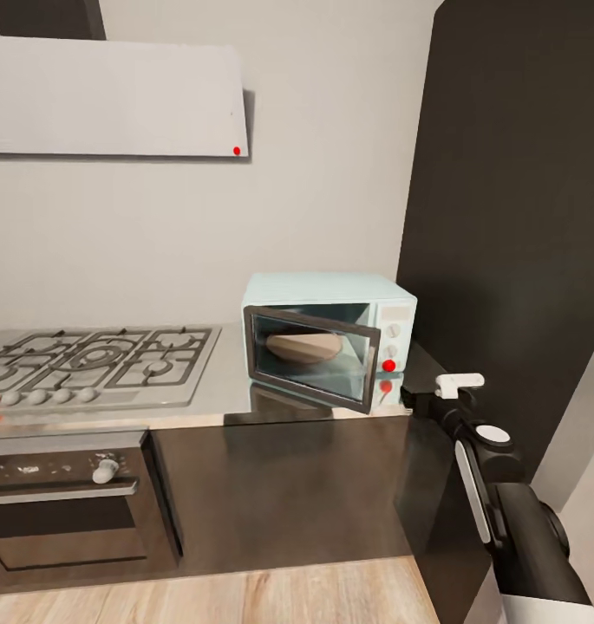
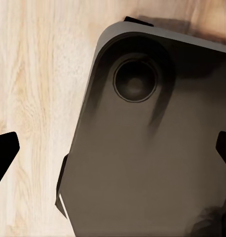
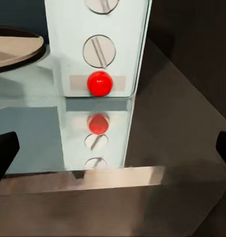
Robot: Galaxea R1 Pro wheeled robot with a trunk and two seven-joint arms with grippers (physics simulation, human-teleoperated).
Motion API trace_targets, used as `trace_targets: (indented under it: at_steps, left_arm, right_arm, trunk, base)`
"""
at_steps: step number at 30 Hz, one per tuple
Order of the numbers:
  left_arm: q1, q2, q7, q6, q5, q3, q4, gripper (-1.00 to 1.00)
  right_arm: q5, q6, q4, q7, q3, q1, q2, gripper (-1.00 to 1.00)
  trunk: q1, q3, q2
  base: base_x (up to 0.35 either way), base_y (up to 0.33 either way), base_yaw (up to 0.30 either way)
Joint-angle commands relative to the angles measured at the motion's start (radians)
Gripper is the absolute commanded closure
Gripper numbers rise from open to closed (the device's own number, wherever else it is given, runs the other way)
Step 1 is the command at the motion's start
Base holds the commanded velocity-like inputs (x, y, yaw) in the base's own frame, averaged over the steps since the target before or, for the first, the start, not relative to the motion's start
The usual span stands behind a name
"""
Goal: In the kitchen, take the popcorn bag from the countertop, put it into the microwave, and heat it until the popcorn is cooked so the cooked popcorn ends up inside the bag.
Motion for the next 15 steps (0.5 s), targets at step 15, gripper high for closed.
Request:
trace_targets:
  at_steps: [15]
  left_arm:
    - [0.0,-0.001,0.003,-0.002,0.004,0.001,-0.002,-1.0]
  right_arm:
    - [-0.034,0.015,0.007,0.132,-0.029,0.0,0.0,-1.0]
  trunk:
    - [0.001,-0.001,0.0]
  base:
    - [0.284,0.0,0.0]
